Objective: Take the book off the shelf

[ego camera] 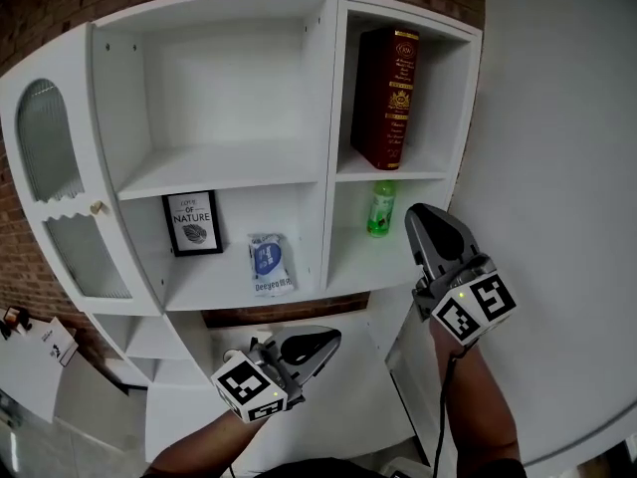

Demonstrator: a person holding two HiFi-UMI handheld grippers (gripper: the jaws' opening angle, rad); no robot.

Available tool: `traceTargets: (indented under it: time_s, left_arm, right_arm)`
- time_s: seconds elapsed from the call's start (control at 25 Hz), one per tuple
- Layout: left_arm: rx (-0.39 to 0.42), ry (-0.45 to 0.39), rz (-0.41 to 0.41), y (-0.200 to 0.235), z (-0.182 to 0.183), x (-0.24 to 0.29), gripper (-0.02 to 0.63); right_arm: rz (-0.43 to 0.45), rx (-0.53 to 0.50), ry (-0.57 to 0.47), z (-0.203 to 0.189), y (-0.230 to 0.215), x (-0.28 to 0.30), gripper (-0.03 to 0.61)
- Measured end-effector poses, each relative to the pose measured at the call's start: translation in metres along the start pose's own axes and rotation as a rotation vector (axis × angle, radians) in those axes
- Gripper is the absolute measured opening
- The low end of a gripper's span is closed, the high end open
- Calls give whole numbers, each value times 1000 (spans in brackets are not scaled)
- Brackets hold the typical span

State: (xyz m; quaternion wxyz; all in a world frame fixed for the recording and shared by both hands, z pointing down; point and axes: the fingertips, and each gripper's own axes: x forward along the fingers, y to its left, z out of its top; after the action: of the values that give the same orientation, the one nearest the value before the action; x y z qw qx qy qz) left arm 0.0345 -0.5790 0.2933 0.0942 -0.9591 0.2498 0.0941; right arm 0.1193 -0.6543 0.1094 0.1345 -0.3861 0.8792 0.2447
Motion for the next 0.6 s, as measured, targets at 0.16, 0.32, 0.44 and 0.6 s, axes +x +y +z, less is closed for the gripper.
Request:
traceTargets:
  time_s: [0.16, 0.32, 0.44, 0.6]
  left_arm:
    - [43, -19, -9, 25, 12, 5, 8]
    - [67, -50, -21, 40, 26, 6, 8]
    - [72, -64, -39, 48, 29, 7, 8]
    - [67, -70, -53, 57, 27, 4, 8]
  right_arm:
    - [-47, -35, 18, 7, -33, 40, 57]
    - [-103, -45, 47, 17, -64, 72, 129]
    - [-145, -34, 58, 28, -86, 95, 182]
    - [-176, 21, 107, 28, -109, 123, 275]
